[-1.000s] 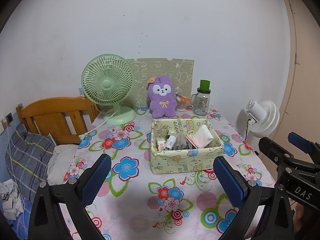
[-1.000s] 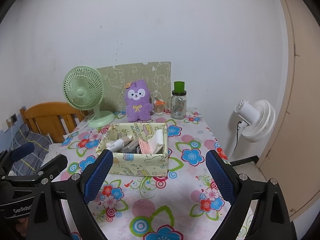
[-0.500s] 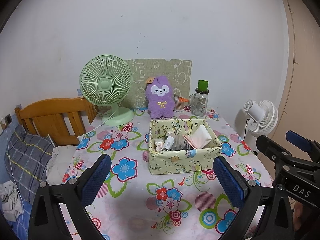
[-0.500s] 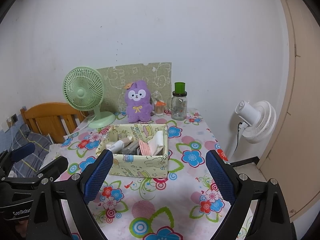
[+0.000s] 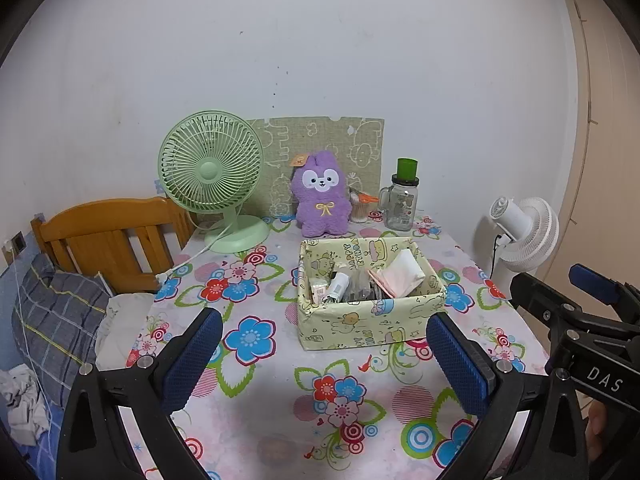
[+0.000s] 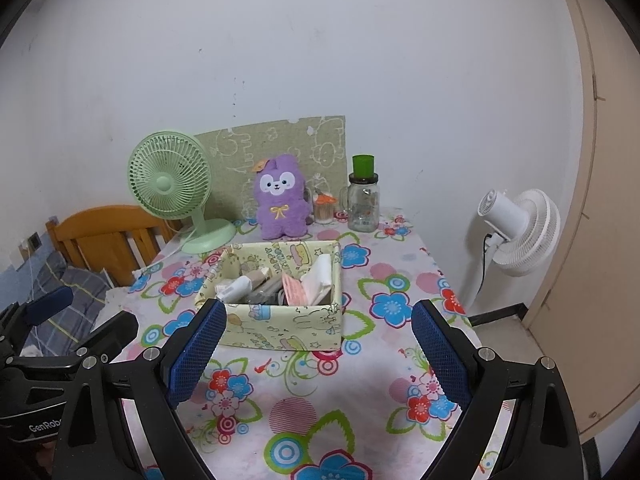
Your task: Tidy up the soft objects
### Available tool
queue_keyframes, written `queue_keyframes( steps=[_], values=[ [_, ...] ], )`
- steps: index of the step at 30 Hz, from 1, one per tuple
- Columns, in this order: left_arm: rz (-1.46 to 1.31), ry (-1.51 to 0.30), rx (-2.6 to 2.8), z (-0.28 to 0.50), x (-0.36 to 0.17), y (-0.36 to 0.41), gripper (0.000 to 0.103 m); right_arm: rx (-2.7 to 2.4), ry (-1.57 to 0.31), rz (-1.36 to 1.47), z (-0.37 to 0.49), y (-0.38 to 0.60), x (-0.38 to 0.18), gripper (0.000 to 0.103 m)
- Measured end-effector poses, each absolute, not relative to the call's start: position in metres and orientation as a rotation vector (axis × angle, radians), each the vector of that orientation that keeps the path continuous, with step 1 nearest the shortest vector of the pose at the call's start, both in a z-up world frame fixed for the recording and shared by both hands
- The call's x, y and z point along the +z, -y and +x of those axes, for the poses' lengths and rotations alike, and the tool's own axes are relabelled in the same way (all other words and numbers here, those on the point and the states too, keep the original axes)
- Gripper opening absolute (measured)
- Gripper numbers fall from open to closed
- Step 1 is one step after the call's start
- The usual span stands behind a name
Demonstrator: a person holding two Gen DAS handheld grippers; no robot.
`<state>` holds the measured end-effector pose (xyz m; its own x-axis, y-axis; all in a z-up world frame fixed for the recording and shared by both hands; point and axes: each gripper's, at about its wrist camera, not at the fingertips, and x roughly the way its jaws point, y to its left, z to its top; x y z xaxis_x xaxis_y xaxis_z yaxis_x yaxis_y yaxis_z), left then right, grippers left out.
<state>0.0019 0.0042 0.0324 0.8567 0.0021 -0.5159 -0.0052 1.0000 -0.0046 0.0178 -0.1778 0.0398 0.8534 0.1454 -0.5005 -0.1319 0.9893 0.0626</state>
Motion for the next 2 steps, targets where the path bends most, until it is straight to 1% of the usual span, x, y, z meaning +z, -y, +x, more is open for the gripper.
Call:
queue_keyframes(
  steps=[2],
  values=[
    [-0.003,-0.544,0.004,0.0027,0.0322,-0.0042,0.103,0.142,-0.528,0.024,0.0186,0.1780,0.0394,0.095]
  ],
)
